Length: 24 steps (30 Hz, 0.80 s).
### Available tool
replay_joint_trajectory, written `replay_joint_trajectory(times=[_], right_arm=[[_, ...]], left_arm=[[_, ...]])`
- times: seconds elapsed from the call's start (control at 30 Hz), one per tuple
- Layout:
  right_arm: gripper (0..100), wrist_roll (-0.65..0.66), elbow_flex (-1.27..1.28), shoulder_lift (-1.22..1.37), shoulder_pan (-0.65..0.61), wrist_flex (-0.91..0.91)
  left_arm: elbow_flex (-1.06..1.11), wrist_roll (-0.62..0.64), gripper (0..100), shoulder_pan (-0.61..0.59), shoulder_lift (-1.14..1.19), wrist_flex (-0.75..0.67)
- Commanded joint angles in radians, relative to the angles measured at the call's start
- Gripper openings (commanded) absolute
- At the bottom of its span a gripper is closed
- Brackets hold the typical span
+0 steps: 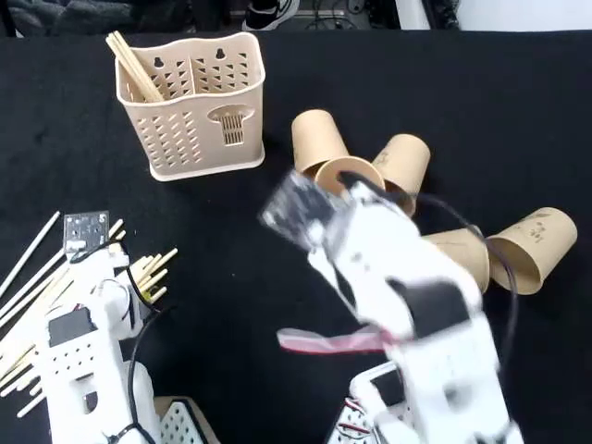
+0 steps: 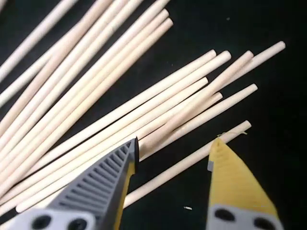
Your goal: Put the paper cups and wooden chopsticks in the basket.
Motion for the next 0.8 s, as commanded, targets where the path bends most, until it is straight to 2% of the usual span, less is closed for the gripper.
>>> replay_joint_trajectory(times=[0.0, 0.23, 0.43, 0.63, 0.77], right_arm=[[26.3, 0.02, -0.208, 0.269, 0.012, 0.078], [27.6, -0.015, -0.45, 0.633, 0.132, 0.127], [27.6, 0.018, -0.516, 0.865, 0.135, 0.127], [27.4, 0.02, -0.567, 0.989, 0.14, 0.129], [17.2, 0.021, -0.595, 1.036, 0.141, 0.129]], left_arm=[[0.002, -0.003, 24, -0.005, -0.009, -0.017], [0.005, -0.005, 24, -0.005, -0.009, -0.018], [0.005, -0.005, 24, -0.005, -0.009, -0.018], [0.007, -0.005, 24, -0.005, -0.009, -0.018], [0.007, -0.005, 24, -0.005, -0.009, -0.018]])
